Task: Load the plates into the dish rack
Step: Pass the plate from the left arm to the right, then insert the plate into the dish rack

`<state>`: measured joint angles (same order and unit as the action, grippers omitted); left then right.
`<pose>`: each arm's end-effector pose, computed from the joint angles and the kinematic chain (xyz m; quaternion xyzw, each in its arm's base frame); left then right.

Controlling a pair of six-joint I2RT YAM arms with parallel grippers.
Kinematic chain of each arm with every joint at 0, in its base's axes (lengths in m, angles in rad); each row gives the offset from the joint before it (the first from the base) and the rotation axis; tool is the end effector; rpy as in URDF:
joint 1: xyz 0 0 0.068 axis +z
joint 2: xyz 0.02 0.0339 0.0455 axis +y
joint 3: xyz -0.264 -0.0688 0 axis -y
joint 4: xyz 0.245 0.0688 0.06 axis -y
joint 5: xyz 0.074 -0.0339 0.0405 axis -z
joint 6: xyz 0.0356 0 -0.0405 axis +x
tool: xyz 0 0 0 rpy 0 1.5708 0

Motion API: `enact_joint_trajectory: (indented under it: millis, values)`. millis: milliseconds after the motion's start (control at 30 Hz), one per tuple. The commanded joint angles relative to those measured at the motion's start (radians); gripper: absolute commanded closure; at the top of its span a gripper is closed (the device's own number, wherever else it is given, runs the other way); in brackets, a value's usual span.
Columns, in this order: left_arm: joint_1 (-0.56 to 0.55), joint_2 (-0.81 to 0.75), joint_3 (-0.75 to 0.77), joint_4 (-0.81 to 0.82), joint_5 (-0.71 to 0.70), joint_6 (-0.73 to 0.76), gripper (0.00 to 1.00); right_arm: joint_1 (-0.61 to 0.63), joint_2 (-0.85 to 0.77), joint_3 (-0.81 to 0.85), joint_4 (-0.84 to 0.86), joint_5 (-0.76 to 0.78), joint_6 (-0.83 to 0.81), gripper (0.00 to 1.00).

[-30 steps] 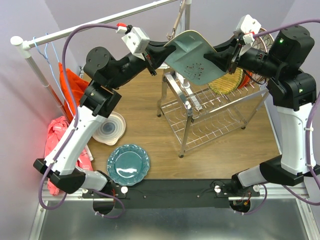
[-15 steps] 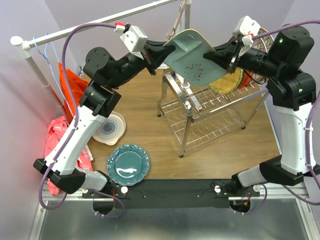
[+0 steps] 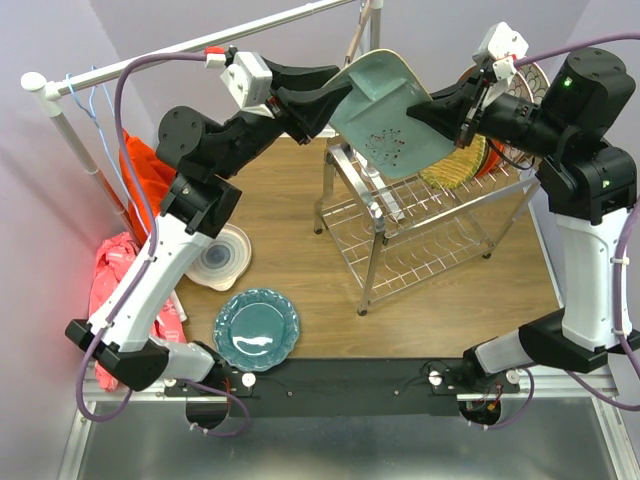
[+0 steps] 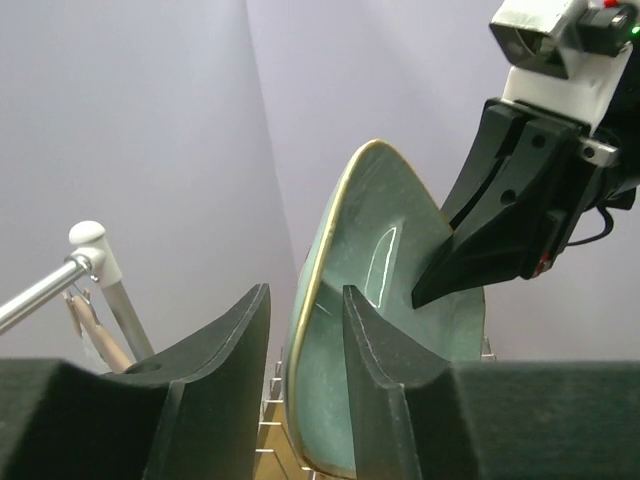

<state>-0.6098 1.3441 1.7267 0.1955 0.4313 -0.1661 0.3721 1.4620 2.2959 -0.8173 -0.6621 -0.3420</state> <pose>0.2002 -0.1580 0.5760 0.2859 0.4124 -0.4193 0.7566 0.1910 0.0980 0.5994 -0.4489 0.5403 0.2380 0.6707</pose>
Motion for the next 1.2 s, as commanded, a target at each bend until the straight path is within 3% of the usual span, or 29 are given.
enact_joint_trajectory:
  millis: [0,267,600,867,1167]
  values:
    - [0.010,-0.031,-0.004,0.074,-0.006,-0.019,0.52,0.007,-0.032,0.016,0.073,0.058,0.035,1.00]
    - [0.031,-0.086,0.016,-0.004,-0.107,0.043,0.29,0.007,-0.052,0.010,0.073,0.154,0.015,1.00]
    - [0.039,-0.236,-0.071,-0.111,-0.319,0.096,0.28,0.005,-0.049,0.058,0.035,0.337,0.003,1.00]
    - [0.038,-0.361,-0.263,-0.096,-0.362,0.033,0.28,0.005,-0.015,0.146,-0.075,0.444,-0.055,1.00]
    - [0.038,-0.382,-0.312,-0.099,-0.379,0.016,0.28,0.007,-0.028,0.152,-0.115,0.506,-0.065,1.00]
